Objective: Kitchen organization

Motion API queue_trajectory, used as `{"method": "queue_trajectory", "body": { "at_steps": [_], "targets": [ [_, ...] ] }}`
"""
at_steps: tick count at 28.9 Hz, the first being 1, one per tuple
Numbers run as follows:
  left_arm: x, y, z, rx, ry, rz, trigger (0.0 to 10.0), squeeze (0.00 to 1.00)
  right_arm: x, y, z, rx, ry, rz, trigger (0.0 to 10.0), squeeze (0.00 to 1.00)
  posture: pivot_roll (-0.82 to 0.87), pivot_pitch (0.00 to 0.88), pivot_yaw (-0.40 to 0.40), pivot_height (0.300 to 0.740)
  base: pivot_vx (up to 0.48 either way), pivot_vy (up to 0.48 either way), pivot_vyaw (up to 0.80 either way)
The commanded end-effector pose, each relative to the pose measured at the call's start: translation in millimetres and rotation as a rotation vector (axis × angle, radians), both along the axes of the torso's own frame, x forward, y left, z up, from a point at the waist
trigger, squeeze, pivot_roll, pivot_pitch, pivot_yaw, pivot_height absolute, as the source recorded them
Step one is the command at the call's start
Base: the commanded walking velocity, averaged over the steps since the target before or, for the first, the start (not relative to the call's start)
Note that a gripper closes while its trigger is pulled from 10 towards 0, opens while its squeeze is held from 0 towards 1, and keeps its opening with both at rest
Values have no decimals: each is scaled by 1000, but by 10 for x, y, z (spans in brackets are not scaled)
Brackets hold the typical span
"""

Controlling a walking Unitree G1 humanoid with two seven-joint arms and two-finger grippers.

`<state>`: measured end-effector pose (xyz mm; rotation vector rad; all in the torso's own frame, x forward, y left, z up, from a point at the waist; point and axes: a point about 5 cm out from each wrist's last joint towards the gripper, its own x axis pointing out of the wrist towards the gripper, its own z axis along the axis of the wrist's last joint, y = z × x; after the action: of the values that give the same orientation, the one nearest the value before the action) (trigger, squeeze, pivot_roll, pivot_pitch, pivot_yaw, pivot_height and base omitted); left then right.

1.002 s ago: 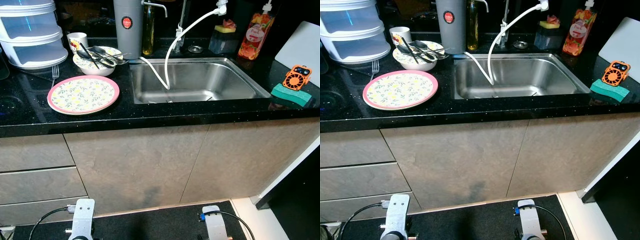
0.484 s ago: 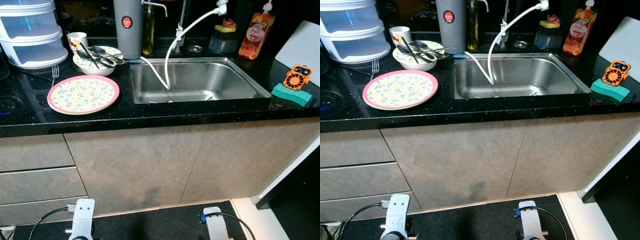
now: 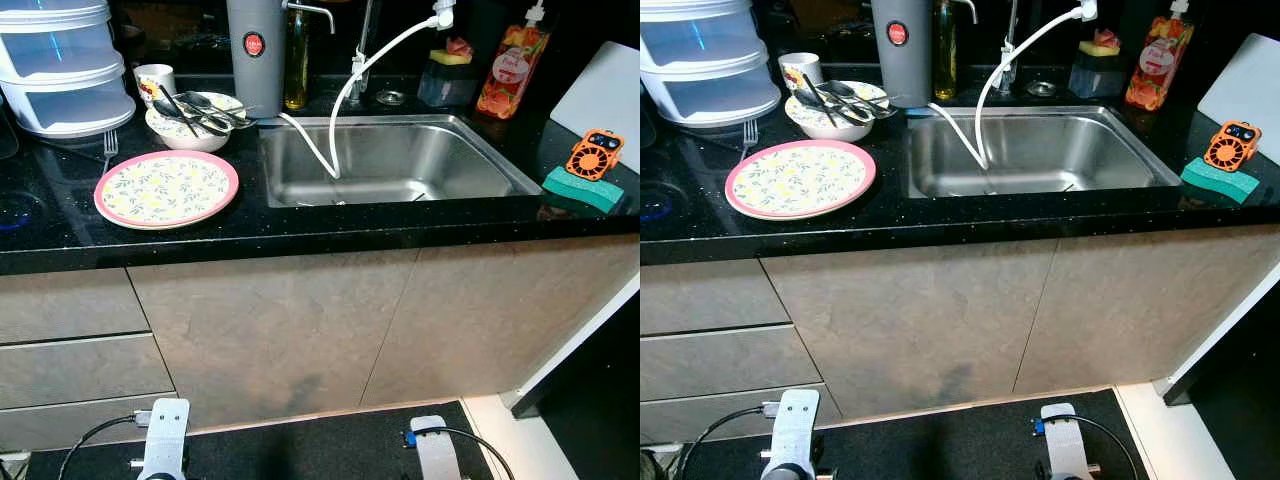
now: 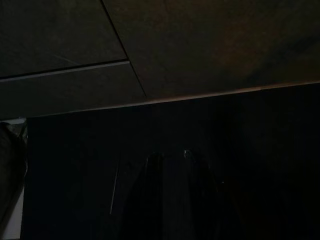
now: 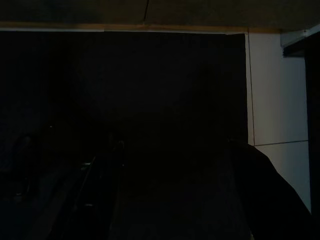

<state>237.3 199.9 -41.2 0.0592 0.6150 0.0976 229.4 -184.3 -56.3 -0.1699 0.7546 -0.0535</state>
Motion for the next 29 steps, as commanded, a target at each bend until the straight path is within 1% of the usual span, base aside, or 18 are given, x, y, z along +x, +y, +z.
{"method": "queue_trajectory", "body": {
  "at_steps": [1,3,7,9,10,15,19,20,24,27,29],
  "targets": [
    [-52,-37,-56,-19,35,7,10000,0,-37,3,-28,8,21,-4,10000,0,-1,137,-26,740,0,0,0],
    [-51,-39,-55,-20,35,6,10000,0,-32,-1,-25,7,21,-5,10000,0,-3,143,-25,740,0,0,0],
    [-50,-25,-54,-14,37,8,10000,0,-22,-21,-18,4,24,-1,10000,0,-2,127,-27,740,0,0,0],
    [-45,-18,-50,-16,35,13,10000,0,-22,-36,-17,5,24,-8,10000,0,2,138,-23,740,0,0,0],
    [-48,-16,-51,-18,36,10,10000,0,-26,-34,-19,5,25,-10,10000,0,-4,124,-21,740,0,0,0],
    [-59,-8,-59,-13,43,9,10000,0,-35,-21,-27,6,27,-8,10000,0,1,119,-21,740,0,0,0],
    [-24,-28,-34,-21,25,13,10000,0,-61,10,-46,11,31,-14,10000,0,4,123,-23,740,0,0,0],
    [-19,-34,-31,-21,23,10,10000,0,-65,24,-50,11,32,-10,10000,0,10,104,-31,740,0,0,0],
    [-13,-28,-27,-17,21,19,10000,0,-58,57,-50,10,34,0,10000,0,15,108,-36,740,0,0,0],
    [-30,-3,-32,-14,21,28,10000,0,-37,65,-39,11,32,7,10000,0,21,86,-41,740,0,0,0],
    [-33,0,-33,-13,21,29,10000,0,-33,66,-37,11,32,7,10000,0,21,86,-41,740,0,0,0]
  ]
}}
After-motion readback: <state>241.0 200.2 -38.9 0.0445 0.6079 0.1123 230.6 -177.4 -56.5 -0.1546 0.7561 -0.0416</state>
